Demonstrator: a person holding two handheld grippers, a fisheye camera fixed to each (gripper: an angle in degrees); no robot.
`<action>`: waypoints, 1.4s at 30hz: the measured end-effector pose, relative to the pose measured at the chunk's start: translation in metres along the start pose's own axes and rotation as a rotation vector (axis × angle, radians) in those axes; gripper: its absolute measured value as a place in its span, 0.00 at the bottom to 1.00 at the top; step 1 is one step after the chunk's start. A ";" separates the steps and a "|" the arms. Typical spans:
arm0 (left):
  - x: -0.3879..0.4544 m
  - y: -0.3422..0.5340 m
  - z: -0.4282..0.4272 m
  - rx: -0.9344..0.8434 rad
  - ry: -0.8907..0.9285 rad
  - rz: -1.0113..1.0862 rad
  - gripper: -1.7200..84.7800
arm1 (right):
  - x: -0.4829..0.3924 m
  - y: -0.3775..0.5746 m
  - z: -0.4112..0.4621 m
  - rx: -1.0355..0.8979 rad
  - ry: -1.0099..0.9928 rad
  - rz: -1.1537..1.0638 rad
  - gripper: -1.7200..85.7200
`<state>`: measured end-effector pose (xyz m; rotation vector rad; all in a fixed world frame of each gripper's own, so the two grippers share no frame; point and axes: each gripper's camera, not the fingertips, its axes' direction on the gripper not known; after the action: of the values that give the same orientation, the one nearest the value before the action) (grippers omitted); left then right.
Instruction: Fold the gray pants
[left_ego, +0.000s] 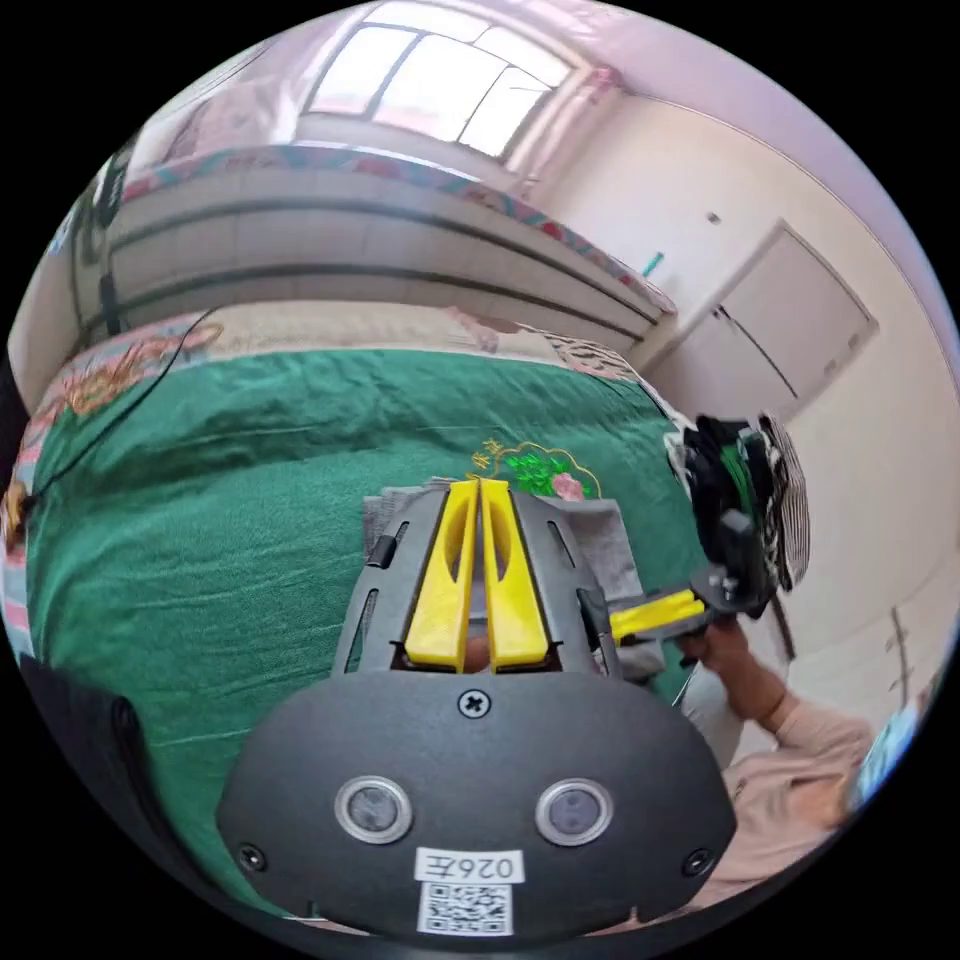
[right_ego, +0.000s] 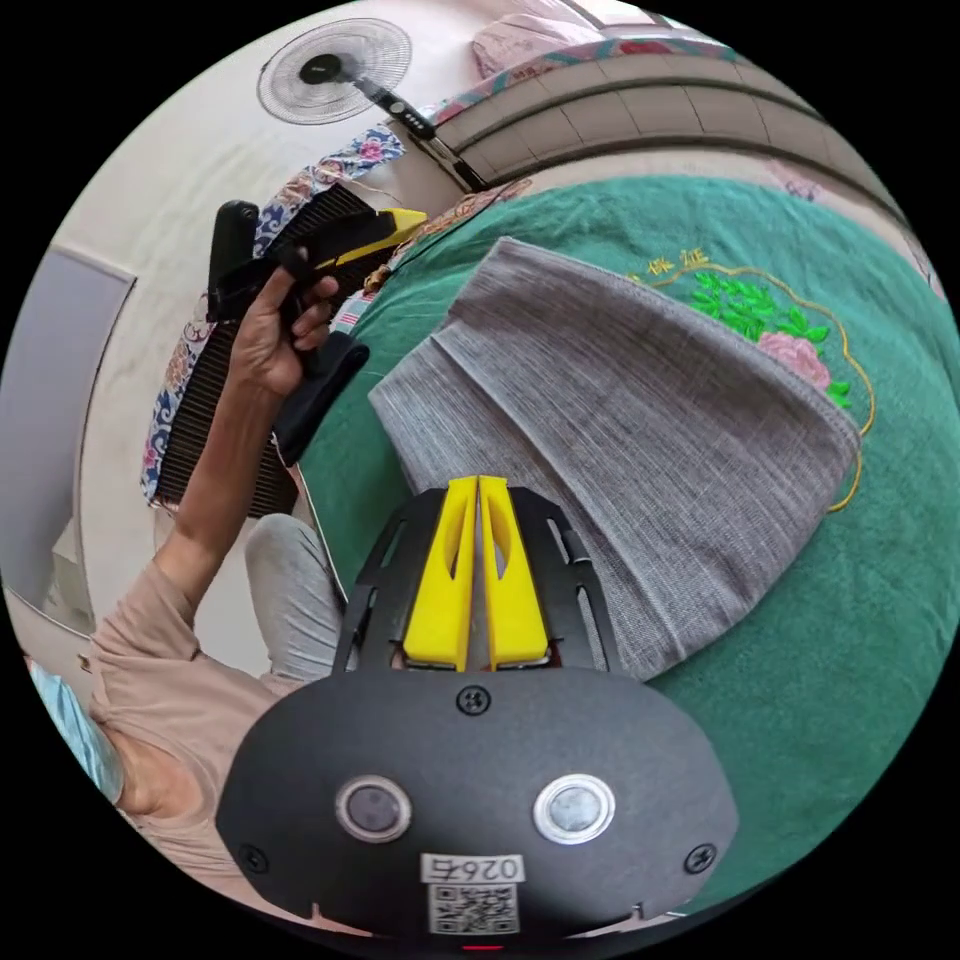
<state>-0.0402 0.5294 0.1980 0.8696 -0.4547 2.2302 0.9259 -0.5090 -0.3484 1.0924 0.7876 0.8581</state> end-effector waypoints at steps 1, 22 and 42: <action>0.029 0.016 -0.001 -0.018 -0.040 0.093 0.01 | -0.006 0.002 -0.001 0.004 0.023 -0.020 0.01; 0.148 0.124 0.059 0.011 -0.612 0.407 0.01 | -0.145 0.001 0.099 -0.191 0.482 -0.378 0.01; -0.185 0.135 0.060 -0.076 -0.043 -0.218 0.06 | -0.031 -0.164 -0.316 0.171 0.091 0.234 0.03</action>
<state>-0.0097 0.3145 0.1027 0.8849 -0.4394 1.9863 0.6683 -0.4431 -0.5868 1.3225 0.8305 1.0581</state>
